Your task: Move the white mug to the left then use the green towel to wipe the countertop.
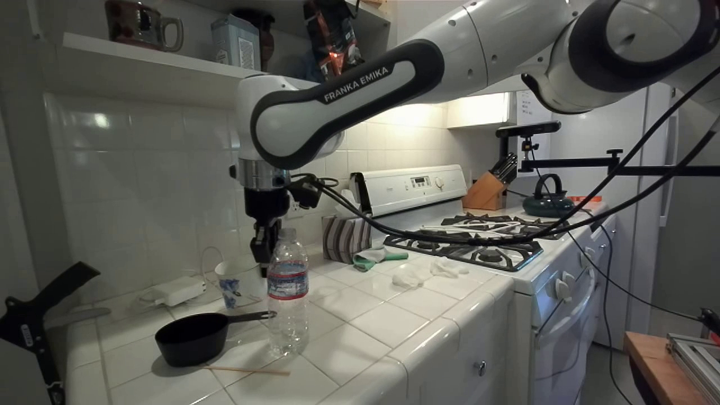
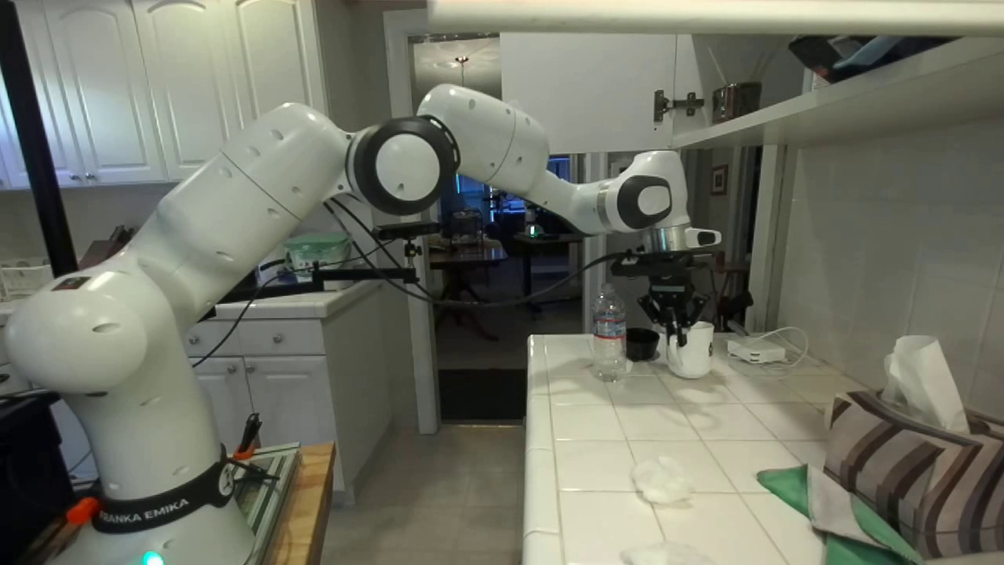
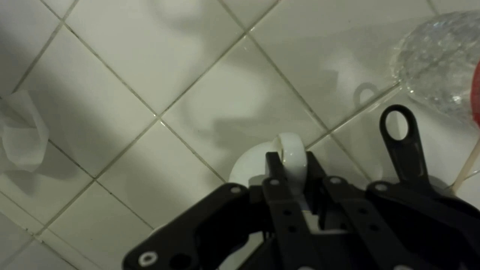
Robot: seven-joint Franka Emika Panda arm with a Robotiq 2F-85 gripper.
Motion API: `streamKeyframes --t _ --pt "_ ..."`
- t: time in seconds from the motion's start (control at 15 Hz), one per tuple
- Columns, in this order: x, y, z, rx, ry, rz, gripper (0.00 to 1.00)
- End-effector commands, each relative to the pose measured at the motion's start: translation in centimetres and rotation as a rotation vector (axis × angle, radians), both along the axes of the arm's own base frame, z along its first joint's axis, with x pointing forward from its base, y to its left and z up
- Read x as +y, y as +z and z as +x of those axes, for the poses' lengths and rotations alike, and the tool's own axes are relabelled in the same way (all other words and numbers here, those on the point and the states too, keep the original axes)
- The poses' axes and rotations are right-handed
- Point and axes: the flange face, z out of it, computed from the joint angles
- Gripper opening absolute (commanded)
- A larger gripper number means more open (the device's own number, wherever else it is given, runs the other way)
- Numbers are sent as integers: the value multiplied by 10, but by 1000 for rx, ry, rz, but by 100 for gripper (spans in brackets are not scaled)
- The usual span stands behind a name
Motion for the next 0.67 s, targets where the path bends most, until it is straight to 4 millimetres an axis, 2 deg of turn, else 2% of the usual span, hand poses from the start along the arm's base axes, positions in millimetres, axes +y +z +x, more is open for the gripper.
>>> streamKeyframes --t 0.0,0.6 --pt "4 1 10 -36 -6 31 4" --pt "8 -3 16 -72 -8 89 4"
